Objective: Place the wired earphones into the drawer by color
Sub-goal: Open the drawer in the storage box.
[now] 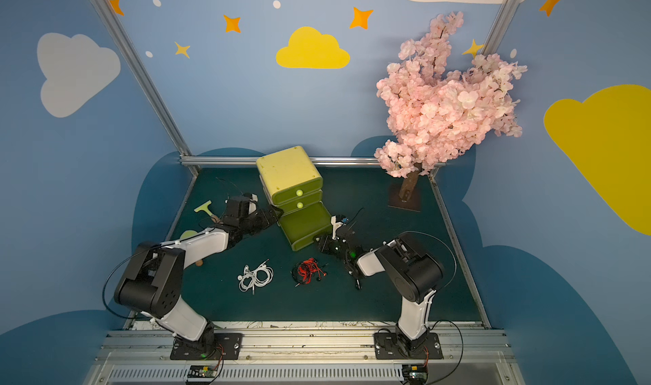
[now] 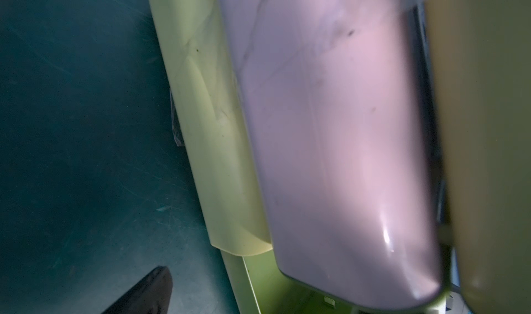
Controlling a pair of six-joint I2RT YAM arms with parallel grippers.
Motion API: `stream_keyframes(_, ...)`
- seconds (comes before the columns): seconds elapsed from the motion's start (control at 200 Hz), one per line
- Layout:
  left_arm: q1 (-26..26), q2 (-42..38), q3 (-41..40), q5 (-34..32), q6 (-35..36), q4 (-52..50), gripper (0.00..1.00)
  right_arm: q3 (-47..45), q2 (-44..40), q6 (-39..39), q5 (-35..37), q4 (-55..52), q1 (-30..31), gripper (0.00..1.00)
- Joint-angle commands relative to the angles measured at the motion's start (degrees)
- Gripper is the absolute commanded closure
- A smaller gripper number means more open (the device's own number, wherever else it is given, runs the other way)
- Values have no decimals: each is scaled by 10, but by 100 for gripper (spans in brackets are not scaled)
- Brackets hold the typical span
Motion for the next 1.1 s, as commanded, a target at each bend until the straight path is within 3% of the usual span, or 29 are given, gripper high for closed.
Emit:
stream_keyframes(0.0, 6, -30, -14, -14, -10, 10, 0, -9, -28, -10, 11, -11, -6, 53)
stream_keyframes(0.23, 8, -128, -62, -43, -4, -48, 0, -29, -78, -32, 14, -55, -12, 40)
stream_keyframes(0.391, 7, -232, -91, -70, 11, -139, 0, -60, -139, -52, 24, -112, -16, 31)
stream_keyframes(0.566, 3, -368, -116, -128, 22, -307, 0, -62, -237, -111, 34, -250, -15, 20)
stream_keyframes(0.706, 0, -445, -132, -172, -9, -450, 0, -30, -298, -167, 47, -386, -15, 18)
stream_keyframes(0.886, 0, -487, -165, -177, -68, -539, 0, -14, -341, -184, 65, -458, -16, 18)
stream_keyframes(1.096, -3, -473, -184, -165, -94, -584, 0, -19, -348, -177, 64, -452, -17, 19)
